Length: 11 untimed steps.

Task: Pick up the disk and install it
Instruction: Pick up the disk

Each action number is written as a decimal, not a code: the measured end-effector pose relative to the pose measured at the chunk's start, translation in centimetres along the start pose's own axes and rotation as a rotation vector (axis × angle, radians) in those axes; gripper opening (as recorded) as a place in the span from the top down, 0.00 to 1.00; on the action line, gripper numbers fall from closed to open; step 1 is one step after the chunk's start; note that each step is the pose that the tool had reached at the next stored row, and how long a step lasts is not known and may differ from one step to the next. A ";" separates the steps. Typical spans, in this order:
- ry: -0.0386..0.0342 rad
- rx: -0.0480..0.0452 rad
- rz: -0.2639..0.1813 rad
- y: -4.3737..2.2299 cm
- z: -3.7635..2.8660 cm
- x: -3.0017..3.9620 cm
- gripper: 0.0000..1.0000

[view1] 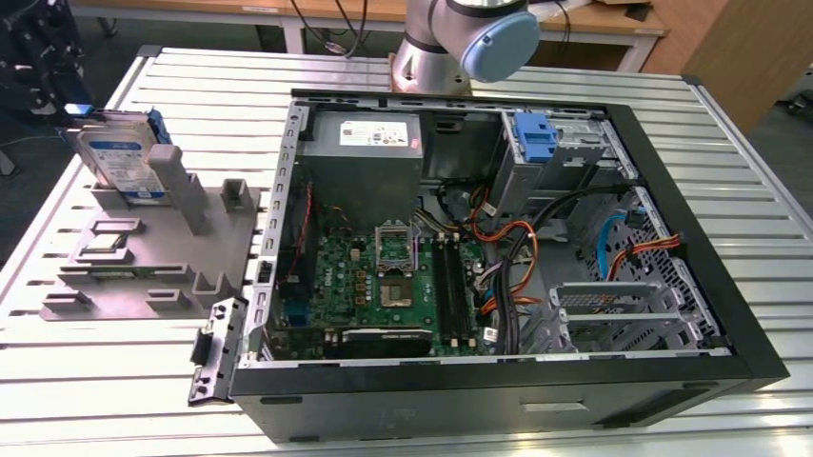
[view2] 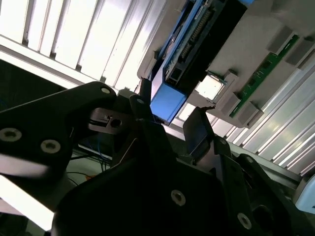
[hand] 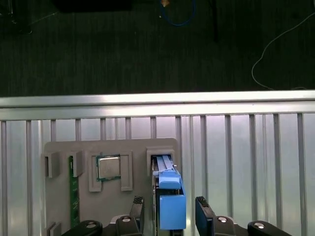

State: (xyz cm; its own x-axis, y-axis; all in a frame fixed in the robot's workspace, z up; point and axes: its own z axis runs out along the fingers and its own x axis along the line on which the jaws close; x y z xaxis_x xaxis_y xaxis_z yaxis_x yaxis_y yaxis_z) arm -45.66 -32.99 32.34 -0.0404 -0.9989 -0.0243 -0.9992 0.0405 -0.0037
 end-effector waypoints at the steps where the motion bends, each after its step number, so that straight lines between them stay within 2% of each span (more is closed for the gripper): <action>1: -0.0004 -0.0001 0.000 0.02 0.06 -0.01 0.47; 11: -0.0008 -0.0012 0.004 0.04 0.12 -0.29 0.47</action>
State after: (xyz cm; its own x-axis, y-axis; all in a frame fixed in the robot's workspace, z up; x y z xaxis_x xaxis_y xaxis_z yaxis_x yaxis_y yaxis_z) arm -45.69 -32.70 32.23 -0.0447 -0.9987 -0.0251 -0.9990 0.0447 -0.0024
